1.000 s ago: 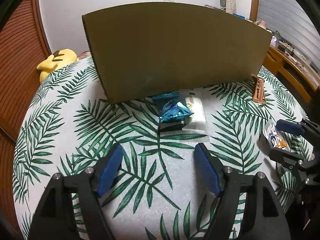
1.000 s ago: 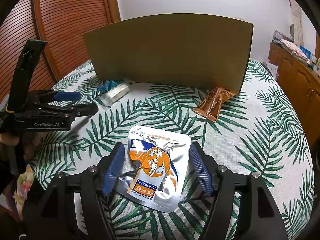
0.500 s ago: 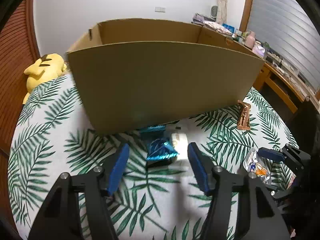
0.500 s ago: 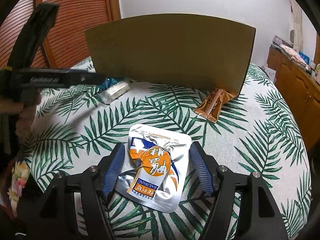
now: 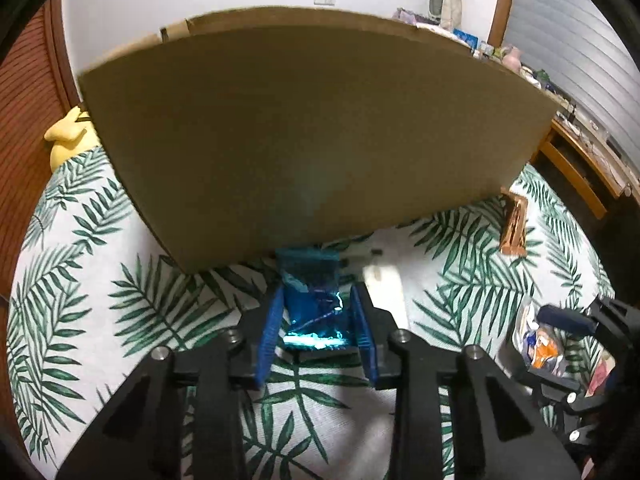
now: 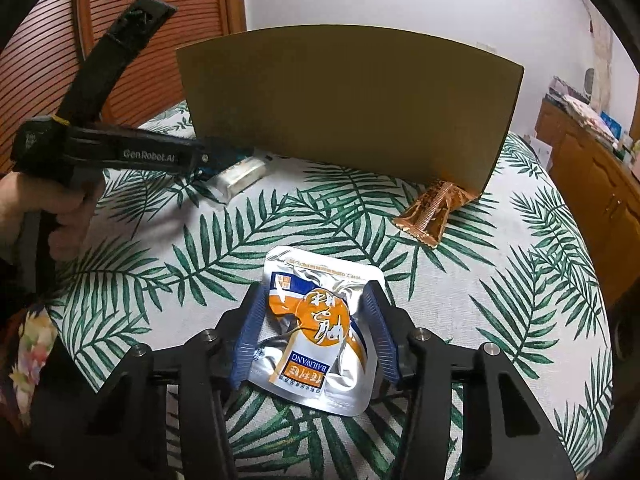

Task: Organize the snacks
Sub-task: 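Grasp the blue foil pack with the left tool while the right tool grasps the silver-orange pouch, then lift the blue foil pack with the left tool over the box while the right tool carries the silver-orange pouch, then open both tools to drop the packs into the box, then move both open tools back toward the remaining snacks, then grasp the clear-wrapped bar with the left tool while the right tool grasps the copper foil pack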

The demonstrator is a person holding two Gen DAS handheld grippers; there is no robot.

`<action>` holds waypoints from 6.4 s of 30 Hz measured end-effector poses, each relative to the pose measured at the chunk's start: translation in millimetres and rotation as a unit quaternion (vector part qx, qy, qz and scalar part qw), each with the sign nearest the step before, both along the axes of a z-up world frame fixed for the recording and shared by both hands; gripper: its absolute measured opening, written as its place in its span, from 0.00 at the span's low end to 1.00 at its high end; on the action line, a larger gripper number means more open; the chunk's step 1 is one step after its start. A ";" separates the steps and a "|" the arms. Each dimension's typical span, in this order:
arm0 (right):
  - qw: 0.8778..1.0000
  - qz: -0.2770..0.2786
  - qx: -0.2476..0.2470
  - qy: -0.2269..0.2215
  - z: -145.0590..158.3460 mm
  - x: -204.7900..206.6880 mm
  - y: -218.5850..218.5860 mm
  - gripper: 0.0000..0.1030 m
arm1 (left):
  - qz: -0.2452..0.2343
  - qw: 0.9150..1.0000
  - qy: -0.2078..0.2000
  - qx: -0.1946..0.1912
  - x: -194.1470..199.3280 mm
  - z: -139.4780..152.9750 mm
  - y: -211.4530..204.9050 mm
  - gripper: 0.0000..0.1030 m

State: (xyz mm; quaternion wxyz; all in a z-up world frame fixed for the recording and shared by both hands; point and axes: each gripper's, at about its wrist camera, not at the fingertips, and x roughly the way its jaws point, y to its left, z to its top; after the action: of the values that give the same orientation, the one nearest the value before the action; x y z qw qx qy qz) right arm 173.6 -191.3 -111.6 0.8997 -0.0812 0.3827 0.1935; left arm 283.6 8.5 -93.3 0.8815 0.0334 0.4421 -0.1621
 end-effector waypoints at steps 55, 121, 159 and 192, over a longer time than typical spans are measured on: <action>0.991 0.039 0.064 -0.114 134.1 28.0 3.3 0.37 | -0.003 0.986 -0.154 -0.059 -32.6 126.3 13.7 0.23; 0.995 -0.076 0.047 -0.048 80.4 69.1 -45.9 0.46 | -0.010 0.984 -0.168 -0.057 -16.1 122.6 18.6 0.54; 0.992 -0.103 0.063 0.026 21.4 73.3 -58.2 0.22 | -0.025 0.999 -0.037 0.012 -22.4 34.2 -30.8 0.55; 0.994 -0.065 0.082 -0.017 24.5 46.8 -64.6 0.23 | -0.001 1.000 -0.015 0.013 -28.8 15.0 -41.8 0.19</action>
State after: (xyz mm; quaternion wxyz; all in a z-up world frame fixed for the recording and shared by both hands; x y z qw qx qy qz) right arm 220.4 -255.9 -87.1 0.9205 0.0144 0.3543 0.1640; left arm 254.8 -33.4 -78.3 0.8876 0.0473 0.4306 -0.1568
